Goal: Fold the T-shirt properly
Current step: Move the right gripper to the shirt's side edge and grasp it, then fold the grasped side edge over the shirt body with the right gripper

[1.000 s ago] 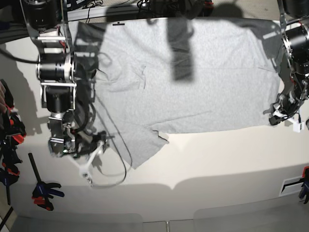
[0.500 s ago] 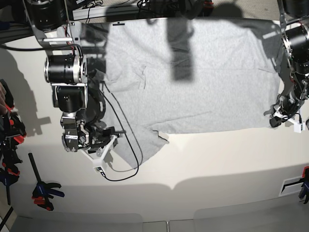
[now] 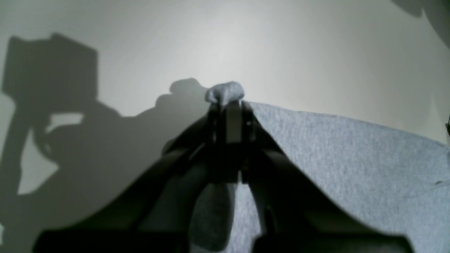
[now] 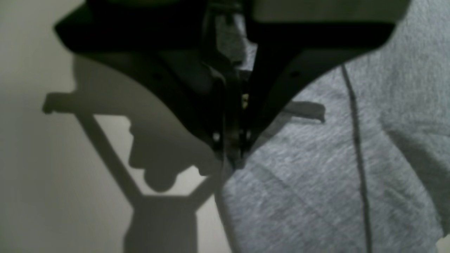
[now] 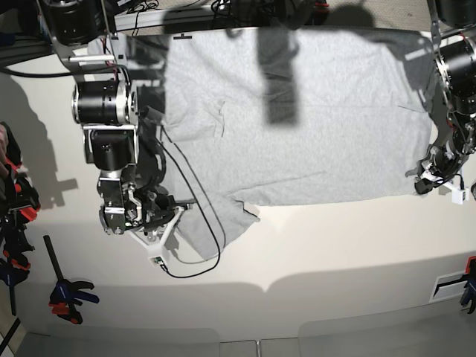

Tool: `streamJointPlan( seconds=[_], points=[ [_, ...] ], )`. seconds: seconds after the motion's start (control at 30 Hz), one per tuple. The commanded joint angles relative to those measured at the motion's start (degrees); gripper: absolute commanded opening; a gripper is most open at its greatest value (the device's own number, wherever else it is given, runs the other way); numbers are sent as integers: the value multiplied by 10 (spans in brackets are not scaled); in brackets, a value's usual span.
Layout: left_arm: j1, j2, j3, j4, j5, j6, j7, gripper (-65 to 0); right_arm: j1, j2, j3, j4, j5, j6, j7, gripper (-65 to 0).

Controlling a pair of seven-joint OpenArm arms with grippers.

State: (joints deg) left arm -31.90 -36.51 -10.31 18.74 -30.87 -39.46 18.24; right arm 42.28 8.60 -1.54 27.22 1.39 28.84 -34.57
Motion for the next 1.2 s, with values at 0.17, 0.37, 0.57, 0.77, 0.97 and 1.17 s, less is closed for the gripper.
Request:
streamJointPlan(
  seconds=[0.17, 0.37, 0.57, 0.77, 0.97, 1.17],
  points=[
    [-18, -13, -2, 9, -33, -5, -11, -650, 61, 8, 0, 14, 3, -6, 9, -650],
    [-18, -13, -2, 23, -53, -5, 15, -650, 81, 8, 0, 15, 20, 10, -4, -650],
    [-17, -13, -2, 83, -73, -5, 94, -650, 81, 8, 0, 45, 23, 18, -37, -650],
    [-11, -13, -2, 130, -111, -5, 169, -650, 57, 9, 0, 105, 70, 51, -70, -650],
    [19, -19, -2, 144, -113, -5, 165, -650, -11, 10, 1, 213, 72, 51, -99, -650],
    [111, -26, -2, 268, -153, -5, 172, -650, -100, 16, 2, 350, 75, 50, -127, -650]
  ],
)
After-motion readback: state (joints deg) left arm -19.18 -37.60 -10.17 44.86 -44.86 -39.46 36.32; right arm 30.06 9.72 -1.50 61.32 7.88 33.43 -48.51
